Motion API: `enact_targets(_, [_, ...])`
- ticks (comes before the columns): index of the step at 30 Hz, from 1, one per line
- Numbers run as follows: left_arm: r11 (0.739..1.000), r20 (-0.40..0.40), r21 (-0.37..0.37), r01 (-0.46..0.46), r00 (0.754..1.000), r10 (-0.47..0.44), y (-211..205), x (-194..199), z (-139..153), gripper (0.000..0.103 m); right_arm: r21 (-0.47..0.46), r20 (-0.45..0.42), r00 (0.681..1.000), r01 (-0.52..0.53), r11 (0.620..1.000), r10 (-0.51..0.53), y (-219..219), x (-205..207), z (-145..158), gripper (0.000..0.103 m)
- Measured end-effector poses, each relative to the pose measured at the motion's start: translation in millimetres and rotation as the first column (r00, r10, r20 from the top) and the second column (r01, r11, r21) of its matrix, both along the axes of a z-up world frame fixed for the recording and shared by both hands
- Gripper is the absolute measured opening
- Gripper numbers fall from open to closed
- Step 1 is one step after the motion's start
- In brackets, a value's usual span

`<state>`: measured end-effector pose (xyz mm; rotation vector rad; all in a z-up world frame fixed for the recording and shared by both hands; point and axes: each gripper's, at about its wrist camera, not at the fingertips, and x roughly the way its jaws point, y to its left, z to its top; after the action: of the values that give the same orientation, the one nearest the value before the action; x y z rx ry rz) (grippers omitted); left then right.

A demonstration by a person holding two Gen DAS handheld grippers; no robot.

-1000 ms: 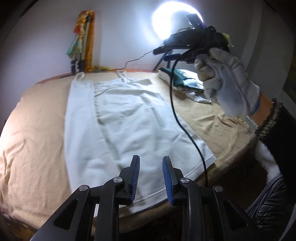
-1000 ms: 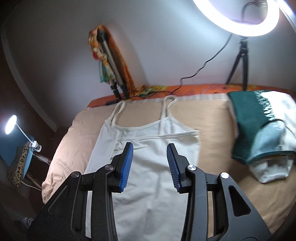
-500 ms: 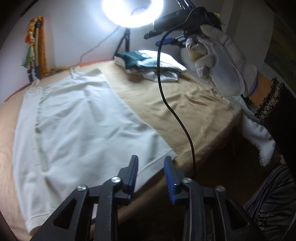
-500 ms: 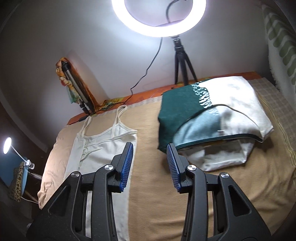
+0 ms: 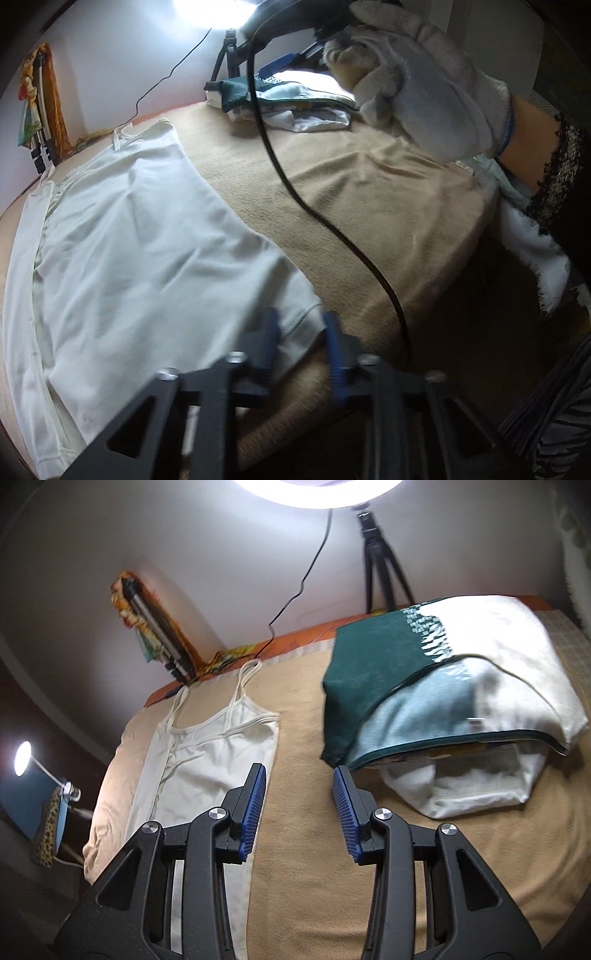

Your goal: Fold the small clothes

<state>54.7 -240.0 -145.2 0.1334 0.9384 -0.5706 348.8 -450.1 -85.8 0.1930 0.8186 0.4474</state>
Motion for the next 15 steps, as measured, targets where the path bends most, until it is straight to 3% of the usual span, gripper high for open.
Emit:
enact_targets(4, [0.994,-0.058,-0.102,-0.048,0.997,0.042,19.4,6.2,2.8,0.003,-0.008,-0.025,0.999,-0.042,0.999,0.042,21.9,13.1,-14.3,0.04])
enact_targets(11, [0.988,0.015,-0.14,-0.062,0.998,0.065,35.3,-7.3,24.8,0.003,0.029,-0.074,0.996,-0.052,0.998,0.054,57.3,42.2,-41.4,0.04])
enact_targets(15, [0.984,0.012,-0.16,-0.079,0.997,0.082,42.2,-8.8,28.7,0.003,0.014,-0.115,0.993,0.008,1.0,-0.007,76.7,66.1,-59.3,0.04])
